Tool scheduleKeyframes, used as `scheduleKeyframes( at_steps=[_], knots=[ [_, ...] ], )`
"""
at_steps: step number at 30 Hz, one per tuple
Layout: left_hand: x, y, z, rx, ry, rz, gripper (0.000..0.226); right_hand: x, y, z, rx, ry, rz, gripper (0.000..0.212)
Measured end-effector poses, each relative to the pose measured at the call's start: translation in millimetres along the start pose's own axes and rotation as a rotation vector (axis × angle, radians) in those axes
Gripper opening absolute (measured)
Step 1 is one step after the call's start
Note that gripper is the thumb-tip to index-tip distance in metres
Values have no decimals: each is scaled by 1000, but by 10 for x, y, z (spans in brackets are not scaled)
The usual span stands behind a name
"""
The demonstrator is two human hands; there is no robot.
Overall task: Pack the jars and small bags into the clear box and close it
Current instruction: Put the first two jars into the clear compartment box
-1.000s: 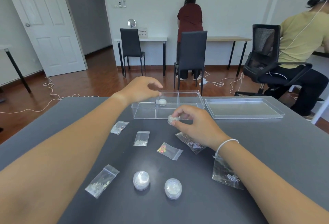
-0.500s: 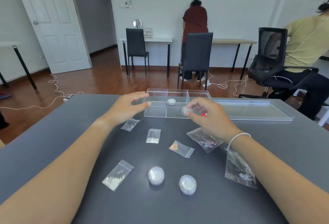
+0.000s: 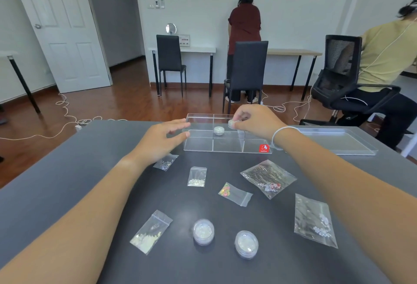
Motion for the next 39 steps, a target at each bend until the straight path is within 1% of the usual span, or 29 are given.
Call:
scheduleKeyframes(
  at_steps=[9,12,15,19,23,28,33,39],
  knots=[
    [0,6,-2,-53,-47,-14,25,184,41,40,-240,26,81,2],
    [-3,2,-10,-62,-46,-14,22,247,83,23,-305,18,101,3],
    [-13,-2,-26,-72,-32,-14,19,312,134,-28,-356,13,78,9],
    [-26,-1,-33,-80,-25,-17,19,379,182,-91,-386,13,29,10],
    [-31,-4,-42,-80,-22,-17,19,412,200,-103,-402,17,40,9],
    [-30,-4,-43,-72,-23,-17,18,410,195,-83,-413,28,46,12],
    [-20,1,-34,-79,-15,-16,18,335,152,-57,-382,-4,-14,17],
    [-23,0,-19,-71,-21,-12,18,-26,59,89,-138,-141,-108,10]
  ],
)
Point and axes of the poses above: each hand's wrist, its own x-axis towards the middle knuckle, its own y-axis out of the palm, z = x × y, the point moved 2 cm from there along x, towards the middle knuckle, and after that the axes turned 2 degrees about x, right-handed, at the moved point
